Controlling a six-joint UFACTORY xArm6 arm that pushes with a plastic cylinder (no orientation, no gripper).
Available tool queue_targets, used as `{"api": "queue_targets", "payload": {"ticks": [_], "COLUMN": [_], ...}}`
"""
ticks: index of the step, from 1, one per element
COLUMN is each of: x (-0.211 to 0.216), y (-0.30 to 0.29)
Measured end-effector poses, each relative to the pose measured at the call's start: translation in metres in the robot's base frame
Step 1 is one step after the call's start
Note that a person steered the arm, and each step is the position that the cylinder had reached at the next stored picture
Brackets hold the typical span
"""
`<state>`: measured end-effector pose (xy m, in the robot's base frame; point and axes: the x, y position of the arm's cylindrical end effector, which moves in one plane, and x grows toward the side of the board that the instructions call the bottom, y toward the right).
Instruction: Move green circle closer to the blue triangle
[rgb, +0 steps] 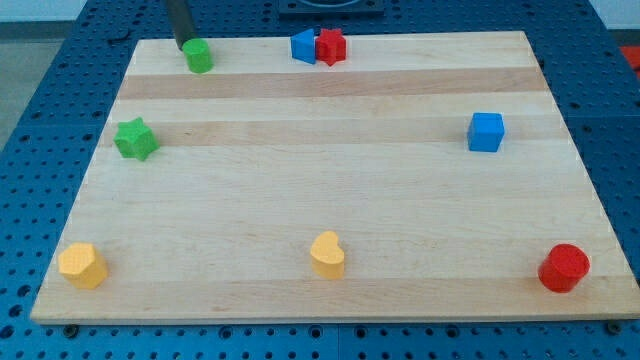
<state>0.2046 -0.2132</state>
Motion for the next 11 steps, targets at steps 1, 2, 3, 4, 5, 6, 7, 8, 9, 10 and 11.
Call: {"api": "queue_targets", "payload": {"ticks": [1, 2, 3, 4, 5, 6, 7, 8, 9, 10, 11], "x": [-0.011, -0.009, 0.019, 0.035, 0.035, 0.034, 0.034, 0.040, 0.046, 0.034, 0.017], "y": [-0.018, -0.046, -0.048, -0.040, -0.015, 0.024, 0.035, 0.032, 0.031, 0.033, 0.044]}}
